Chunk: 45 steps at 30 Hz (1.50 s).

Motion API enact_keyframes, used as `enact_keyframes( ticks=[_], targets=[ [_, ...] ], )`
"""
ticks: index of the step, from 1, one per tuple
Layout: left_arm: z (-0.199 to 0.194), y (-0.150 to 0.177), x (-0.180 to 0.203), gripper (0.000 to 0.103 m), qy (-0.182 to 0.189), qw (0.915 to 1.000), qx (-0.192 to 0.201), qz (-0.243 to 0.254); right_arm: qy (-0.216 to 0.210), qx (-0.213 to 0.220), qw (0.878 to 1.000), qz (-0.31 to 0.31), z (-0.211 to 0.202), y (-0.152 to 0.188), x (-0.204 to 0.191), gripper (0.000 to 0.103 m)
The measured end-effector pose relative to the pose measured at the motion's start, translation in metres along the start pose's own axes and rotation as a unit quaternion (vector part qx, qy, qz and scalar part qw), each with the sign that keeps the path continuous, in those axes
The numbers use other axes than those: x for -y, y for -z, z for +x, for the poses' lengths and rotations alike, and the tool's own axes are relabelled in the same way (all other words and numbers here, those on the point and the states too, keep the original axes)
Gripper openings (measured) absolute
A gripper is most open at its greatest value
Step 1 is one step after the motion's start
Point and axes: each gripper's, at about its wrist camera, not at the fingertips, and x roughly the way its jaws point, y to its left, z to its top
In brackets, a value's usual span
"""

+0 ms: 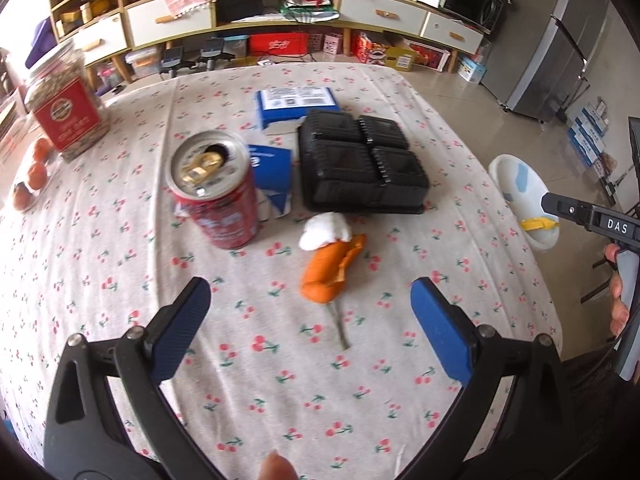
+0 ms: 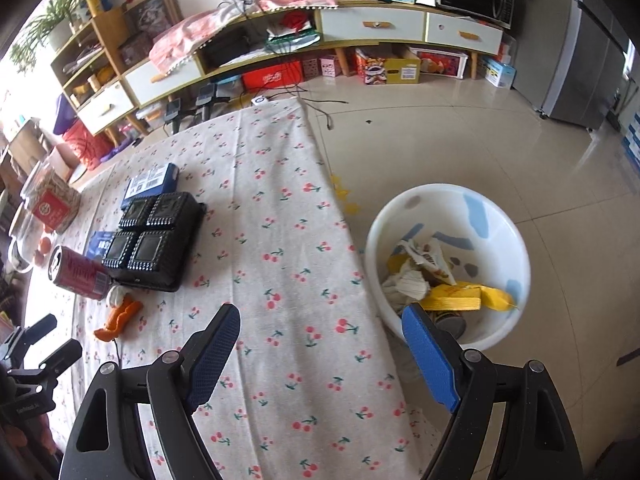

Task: Collect trash
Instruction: 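Move both open grippers back over the table, then lower the left gripper onto the orange peel and close it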

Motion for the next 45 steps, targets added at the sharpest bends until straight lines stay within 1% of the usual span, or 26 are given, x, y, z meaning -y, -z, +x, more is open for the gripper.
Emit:
enact_keyframes(
  ticks=[3,9,11,14,16,19,21,23,24,26,27,29,31,34,38,42,45],
  targets=[
    [0.002,0.007,-0.014,0.100,-0.006,0.9999,0.000,-0.013,-0.003,-0.009,1.000,-0.014,0.008,0.002,-0.014,0.085],
    [0.013,0.012,-0.029,0.100,-0.009,0.9995,-0.017,-0.024,-0.017,-0.040,0.999,-0.029,0.025,0.009,-0.034,0.085],
    [0.017,0.012,-0.030,0.100,0.000,0.9993,-0.024,-0.028,-0.016,-0.044,0.998,-0.037,0.029,0.010,-0.041,0.085],
    [0.023,0.011,-0.026,0.100,0.027,0.9989,-0.028,-0.027,-0.014,-0.048,0.998,-0.044,0.034,0.011,-0.047,0.085],
    [0.027,0.009,-0.022,0.100,0.045,0.9983,-0.028,-0.026,-0.013,-0.052,0.998,-0.044,0.036,0.011,-0.047,0.085],
    [0.034,0.007,-0.013,0.100,0.061,0.9975,-0.029,-0.021,-0.012,-0.054,0.998,-0.040,0.038,0.011,-0.045,0.085],
    [0.036,0.006,-0.008,0.092,0.068,0.9973,-0.024,-0.017,-0.012,-0.054,0.998,-0.037,0.037,0.010,-0.043,0.085],
    [0.040,0.005,-0.004,0.081,0.072,0.9971,-0.024,-0.014,-0.012,-0.053,0.998,-0.034,0.036,0.011,-0.040,0.085],
    [0.042,0.004,-0.003,0.078,0.073,0.9970,-0.024,-0.013,-0.012,-0.054,0.998,-0.033,0.035,0.010,-0.039,0.085],
    [0.047,0.003,-0.003,0.065,0.075,0.9968,-0.024,-0.011,-0.011,-0.054,0.998,-0.030,0.035,0.010,-0.037,0.085],
    [0.050,0.002,-0.005,0.060,0.075,0.9968,-0.026,-0.011,-0.011,-0.054,0.998,-0.029,0.035,0.010,-0.037,0.085],
    [0.054,0.002,-0.007,0.042,0.076,0.9966,-0.030,-0.009,-0.010,-0.055,0.998,-0.027,0.036,0.010,-0.036,0.085],
    [0.051,0.002,-0.008,0.031,0.076,0.9968,-0.025,-0.003,-0.009,-0.056,0.998,-0.028,0.036,0.010,-0.038,0.085],
    [0.043,0.005,-0.012,0.028,0.087,0.9957,-0.030,0.000,-0.009,-0.054,0.998,-0.035,0.036,0.009,-0.045,0.085],
    [0.026,0.016,-0.019,0.026,0.078,0.9965,-0.030,0.001,-0.016,-0.054,0.997,-0.051,0.038,0.009,-0.062,0.085],
    [0.012,0.026,-0.036,0.025,0.070,0.9969,-0.031,-0.018,-0.030,-0.058,0.996,-0.068,0.042,0.010,-0.084,0.085],
    [0.001,0.032,-0.053,0.025,0.060,0.9969,-0.025,-0.044,-0.042,-0.058,0.994,-0.085,0.045,0.011,-0.105,0.085]
  ],
)
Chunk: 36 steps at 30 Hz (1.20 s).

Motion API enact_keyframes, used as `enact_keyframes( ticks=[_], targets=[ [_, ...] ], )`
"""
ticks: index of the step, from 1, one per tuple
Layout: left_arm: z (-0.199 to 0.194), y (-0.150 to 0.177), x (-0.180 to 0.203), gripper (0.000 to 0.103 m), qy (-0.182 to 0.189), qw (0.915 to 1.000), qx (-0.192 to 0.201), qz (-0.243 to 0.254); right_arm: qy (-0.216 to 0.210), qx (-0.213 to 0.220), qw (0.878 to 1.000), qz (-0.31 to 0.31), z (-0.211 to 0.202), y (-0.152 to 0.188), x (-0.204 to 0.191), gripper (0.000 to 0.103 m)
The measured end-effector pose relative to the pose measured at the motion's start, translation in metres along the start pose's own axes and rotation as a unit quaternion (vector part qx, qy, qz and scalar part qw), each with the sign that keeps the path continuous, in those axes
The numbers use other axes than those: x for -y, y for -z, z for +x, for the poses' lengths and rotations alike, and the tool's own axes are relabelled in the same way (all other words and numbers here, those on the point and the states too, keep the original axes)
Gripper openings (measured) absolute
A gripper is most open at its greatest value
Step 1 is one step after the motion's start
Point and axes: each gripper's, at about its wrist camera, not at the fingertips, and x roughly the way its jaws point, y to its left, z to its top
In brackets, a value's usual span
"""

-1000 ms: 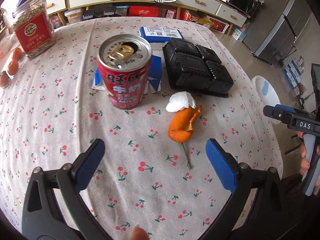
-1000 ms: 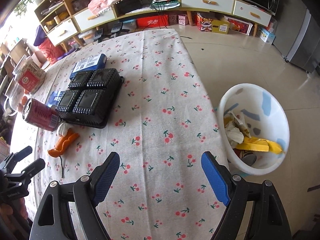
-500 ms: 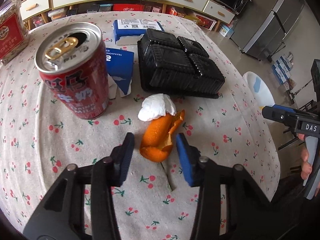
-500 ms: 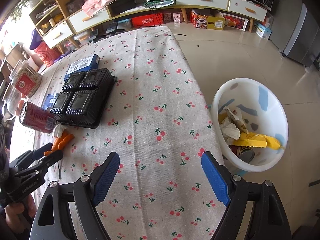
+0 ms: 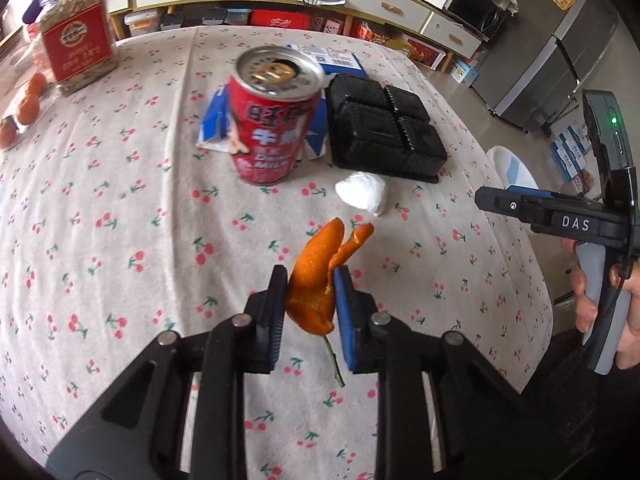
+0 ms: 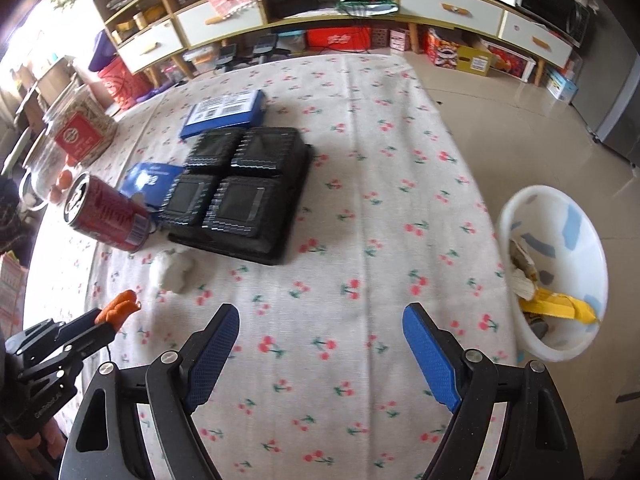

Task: Collect trash
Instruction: 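Lower the left gripper onto the orange peel and close it, then grasp the white tissue ball with the right gripper while the left holds the orange peel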

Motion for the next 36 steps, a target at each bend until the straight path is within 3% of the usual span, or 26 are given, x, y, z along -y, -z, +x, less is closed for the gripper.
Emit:
enact_keyframes(
  ticks=[11,23,29,35,36],
  targets=[
    [-0.027,0.012,-0.058,0.025,-0.030,0.9942,0.035,-0.097,-0.046,0.000,0.998,-0.041,0.030,-0.007,-0.067,0.085],
    [-0.031,0.011,-0.075,0.026,-0.021,0.9911,0.040,-0.125,-0.062,0.021,0.994,-0.092,0.062,-0.010,-0.116,0.076],
    [-0.034,0.015,-0.081,0.026,-0.022,0.9904,0.041,-0.130,-0.039,0.036,0.993,-0.103,0.064,-0.011,-0.121,0.064],
    [-0.033,0.016,-0.079,0.026,-0.023,0.9906,0.037,-0.130,-0.014,0.041,0.993,-0.109,0.063,-0.009,-0.117,0.043],
    [-0.033,0.016,-0.078,0.026,-0.022,0.9906,0.037,-0.129,-0.014,0.042,0.993,-0.109,0.061,-0.009,-0.115,0.036]
  ],
)
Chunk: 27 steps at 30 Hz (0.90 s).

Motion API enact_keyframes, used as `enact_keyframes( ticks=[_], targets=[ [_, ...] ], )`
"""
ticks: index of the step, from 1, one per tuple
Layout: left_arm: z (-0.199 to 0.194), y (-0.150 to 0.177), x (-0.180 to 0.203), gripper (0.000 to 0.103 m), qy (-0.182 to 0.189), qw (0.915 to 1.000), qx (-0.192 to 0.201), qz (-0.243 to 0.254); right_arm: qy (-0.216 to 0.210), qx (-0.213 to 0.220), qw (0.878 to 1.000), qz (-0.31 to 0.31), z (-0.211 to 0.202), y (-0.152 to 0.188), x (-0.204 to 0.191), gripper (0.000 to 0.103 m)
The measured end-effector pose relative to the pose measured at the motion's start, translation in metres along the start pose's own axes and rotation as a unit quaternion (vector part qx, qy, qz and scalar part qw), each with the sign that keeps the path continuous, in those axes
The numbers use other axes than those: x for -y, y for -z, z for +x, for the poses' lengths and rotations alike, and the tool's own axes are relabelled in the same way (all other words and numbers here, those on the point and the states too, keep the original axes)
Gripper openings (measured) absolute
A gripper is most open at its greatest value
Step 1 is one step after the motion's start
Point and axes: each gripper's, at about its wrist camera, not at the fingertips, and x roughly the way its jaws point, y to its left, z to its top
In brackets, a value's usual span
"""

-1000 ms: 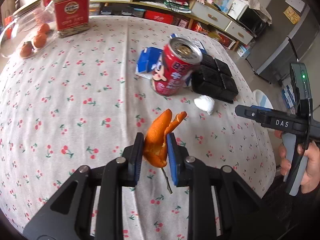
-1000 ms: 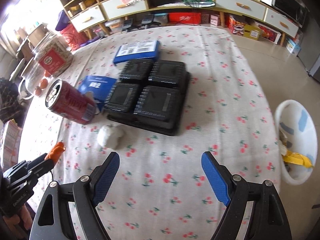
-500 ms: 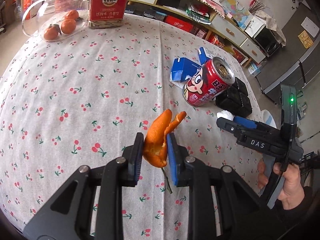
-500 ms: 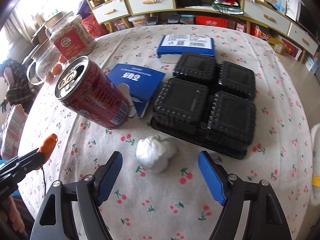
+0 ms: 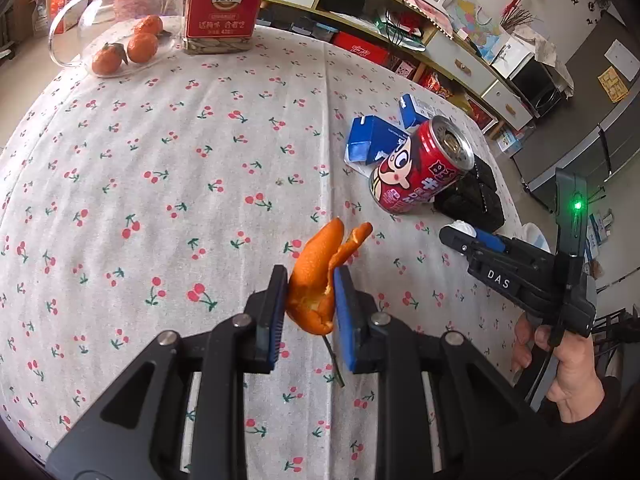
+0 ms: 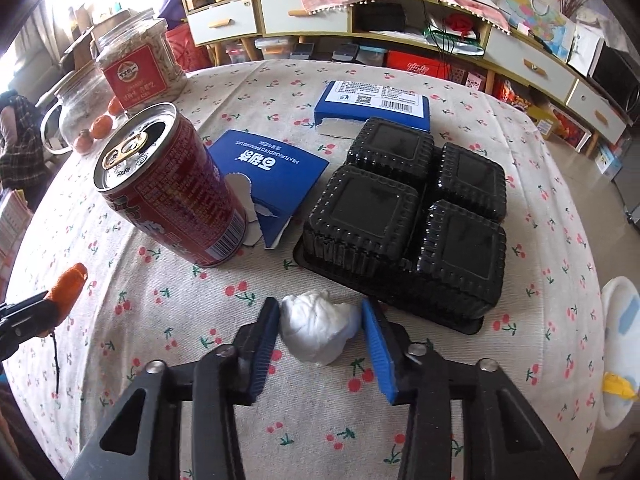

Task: Collect trash
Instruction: 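Grasp the white tissue ball with the right gripper while the left holds the orange peel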

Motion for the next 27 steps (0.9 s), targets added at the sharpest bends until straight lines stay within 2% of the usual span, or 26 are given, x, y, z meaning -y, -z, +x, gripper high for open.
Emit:
enact_keyframes(
  ticks=[1,4,18,27],
  targets=[
    [0.001,-0.001,0.001,0.026,0.000,1.0000,0.000,0.000,-0.001,0.000,1.000,0.001,-0.002,0.000,0.002,0.031],
    [0.000,-0.001,0.002,0.026,0.000,1.0000,0.000,0.002,-0.009,-0.001,1.000,0.007,-0.004,0.001,0.006,0.029],
    [0.001,0.002,0.005,0.026,0.006,1.0000,-0.001,0.001,-0.040,0.018,0.999,0.031,-0.035,0.012,0.018,0.027],
    [0.004,0.004,0.020,0.026,0.011,0.9998,-0.001,0.016,-0.052,0.034,0.997,0.037,-0.056,0.017,0.031,0.027]
  ],
)
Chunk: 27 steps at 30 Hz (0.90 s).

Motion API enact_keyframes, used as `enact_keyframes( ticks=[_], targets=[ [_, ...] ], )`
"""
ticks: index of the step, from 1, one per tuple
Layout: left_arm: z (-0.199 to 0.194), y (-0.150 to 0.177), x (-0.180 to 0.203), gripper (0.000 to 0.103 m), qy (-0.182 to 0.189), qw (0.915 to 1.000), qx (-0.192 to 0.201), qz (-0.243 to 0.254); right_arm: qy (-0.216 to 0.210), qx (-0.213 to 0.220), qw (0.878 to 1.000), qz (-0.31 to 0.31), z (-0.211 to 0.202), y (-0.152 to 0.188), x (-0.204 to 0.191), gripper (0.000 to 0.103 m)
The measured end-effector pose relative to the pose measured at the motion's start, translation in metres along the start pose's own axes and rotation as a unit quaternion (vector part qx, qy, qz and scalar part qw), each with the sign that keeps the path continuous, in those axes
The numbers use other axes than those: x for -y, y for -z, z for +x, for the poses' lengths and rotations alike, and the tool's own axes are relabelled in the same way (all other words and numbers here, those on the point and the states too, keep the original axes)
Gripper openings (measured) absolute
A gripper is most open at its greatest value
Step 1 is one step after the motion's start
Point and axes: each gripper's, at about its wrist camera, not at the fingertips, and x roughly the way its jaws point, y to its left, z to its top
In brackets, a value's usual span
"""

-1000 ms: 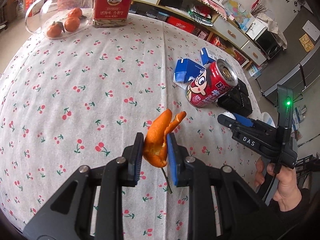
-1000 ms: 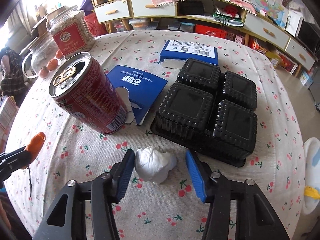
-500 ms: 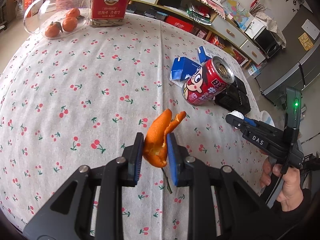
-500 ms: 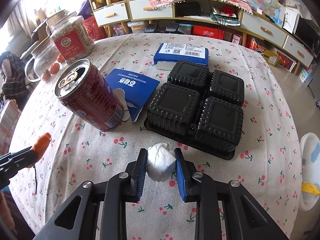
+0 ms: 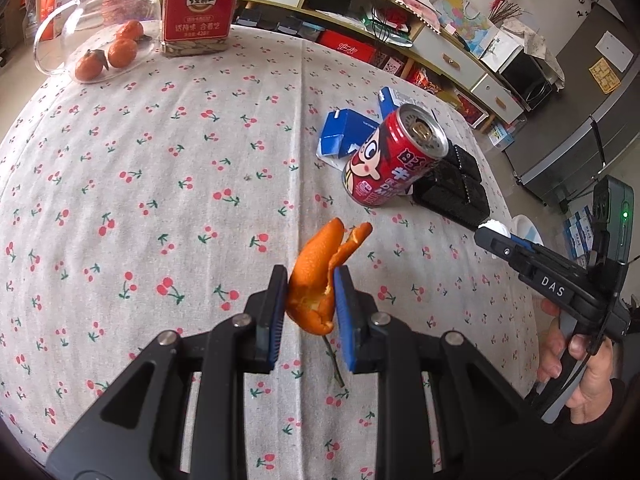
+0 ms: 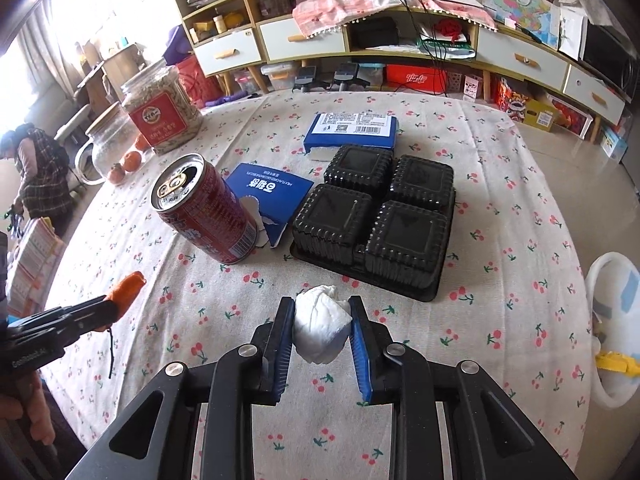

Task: Collect trash
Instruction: 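Grasp the white tissue ball with the right gripper while the left holds the orange peel, then carry the peel and tissue over the white bucket and open both grippers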

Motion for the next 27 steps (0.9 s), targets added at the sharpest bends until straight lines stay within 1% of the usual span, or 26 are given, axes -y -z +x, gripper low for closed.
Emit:
enact_keyframes(
  ticks=[6,15,23,27],
  targets=[
    [0.005,0.003,0.022,0.026,0.004,0.9997,-0.004,0.022,0.007,0.005,1.000,0.024,-0.014,0.003,0.025,0.027],
    [0.016,0.006,0.068,0.026,0.017,0.9980,-0.008,0.060,0.032,0.012,0.996,0.079,-0.039,0.017,0.084,0.027],
    [0.029,0.007,0.113,0.025,0.033,0.9947,-0.015,0.096,0.053,0.024,0.991,0.122,-0.072,0.040,0.137,0.027],
    [0.032,0.007,0.143,0.026,0.036,0.9912,-0.013,0.127,0.063,0.026,0.986,0.149,-0.084,0.052,0.166,0.027]
  ],
)
